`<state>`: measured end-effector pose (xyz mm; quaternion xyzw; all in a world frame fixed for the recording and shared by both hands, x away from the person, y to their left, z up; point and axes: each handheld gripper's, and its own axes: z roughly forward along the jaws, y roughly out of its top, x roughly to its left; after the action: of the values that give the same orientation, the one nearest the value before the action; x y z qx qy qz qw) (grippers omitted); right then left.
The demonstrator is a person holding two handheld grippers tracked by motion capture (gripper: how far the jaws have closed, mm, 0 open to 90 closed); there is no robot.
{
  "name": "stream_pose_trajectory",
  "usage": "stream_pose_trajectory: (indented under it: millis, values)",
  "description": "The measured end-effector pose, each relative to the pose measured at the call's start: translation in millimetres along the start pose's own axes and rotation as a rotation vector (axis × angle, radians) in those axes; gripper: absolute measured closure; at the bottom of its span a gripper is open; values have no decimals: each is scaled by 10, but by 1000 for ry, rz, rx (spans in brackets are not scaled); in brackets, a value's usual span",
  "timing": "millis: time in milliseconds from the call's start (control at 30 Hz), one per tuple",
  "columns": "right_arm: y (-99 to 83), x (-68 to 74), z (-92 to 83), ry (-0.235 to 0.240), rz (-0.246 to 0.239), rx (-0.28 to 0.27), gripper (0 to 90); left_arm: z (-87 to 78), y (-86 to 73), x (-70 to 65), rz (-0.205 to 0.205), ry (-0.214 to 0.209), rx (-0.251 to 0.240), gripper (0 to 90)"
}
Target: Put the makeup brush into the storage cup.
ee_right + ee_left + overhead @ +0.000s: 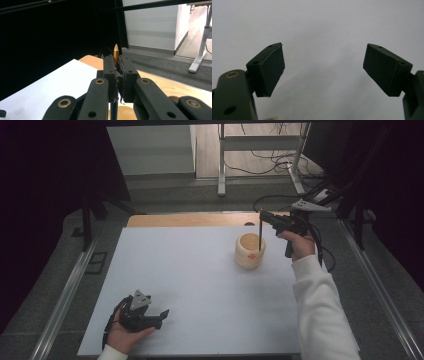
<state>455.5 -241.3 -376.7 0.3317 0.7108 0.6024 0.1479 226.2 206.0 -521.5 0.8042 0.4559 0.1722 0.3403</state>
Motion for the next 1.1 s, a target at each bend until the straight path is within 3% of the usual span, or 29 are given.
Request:
stream_pose_trajectory:
  millis: [733,1100]
  values:
    - [9,-102,158,-22,14,-31,854,0,-5,6,0,0,0,180]
    - [-99,-124,254,-18,9,-42,854,-5,-6,9,1,3,1,180]
